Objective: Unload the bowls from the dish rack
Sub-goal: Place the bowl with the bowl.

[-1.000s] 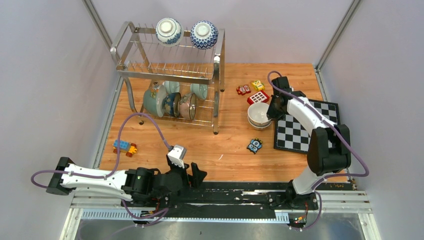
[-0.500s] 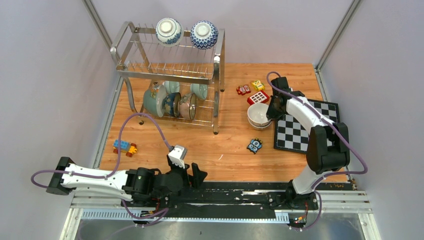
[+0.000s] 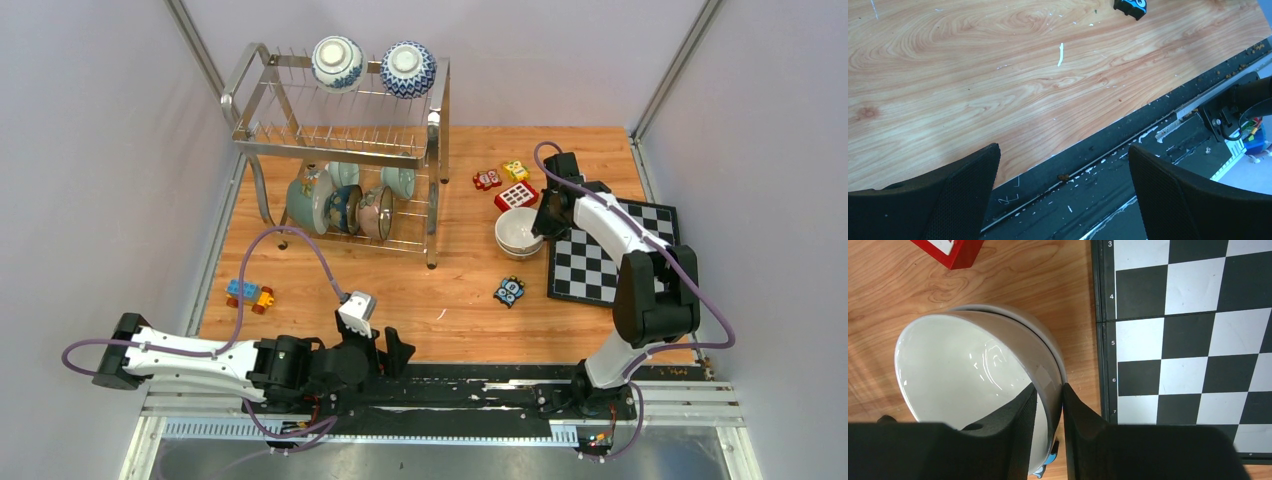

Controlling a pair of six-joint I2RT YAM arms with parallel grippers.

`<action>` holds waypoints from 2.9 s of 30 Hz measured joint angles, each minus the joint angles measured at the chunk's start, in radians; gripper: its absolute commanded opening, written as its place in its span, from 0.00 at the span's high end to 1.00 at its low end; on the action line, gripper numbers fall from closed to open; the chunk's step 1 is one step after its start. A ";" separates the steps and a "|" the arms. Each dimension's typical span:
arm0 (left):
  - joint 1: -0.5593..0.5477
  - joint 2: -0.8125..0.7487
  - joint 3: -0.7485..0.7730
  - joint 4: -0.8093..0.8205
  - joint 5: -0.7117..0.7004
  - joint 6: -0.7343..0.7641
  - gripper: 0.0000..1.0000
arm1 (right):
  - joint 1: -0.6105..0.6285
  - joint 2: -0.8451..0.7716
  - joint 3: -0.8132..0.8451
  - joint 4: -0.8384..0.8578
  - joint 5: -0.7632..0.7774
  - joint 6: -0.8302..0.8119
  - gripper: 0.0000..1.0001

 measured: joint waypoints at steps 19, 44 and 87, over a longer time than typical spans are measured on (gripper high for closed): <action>0.000 0.017 0.000 0.011 0.008 -0.003 0.00 | 0.009 -0.056 0.050 -0.060 0.074 -0.104 0.65; 0.000 0.043 0.000 0.007 0.032 -0.003 0.01 | 0.027 0.003 0.064 -0.070 0.066 -0.135 0.97; 0.000 0.003 0.000 -0.009 0.014 0.009 0.01 | -0.065 -0.148 -0.173 0.175 -0.172 -0.020 0.97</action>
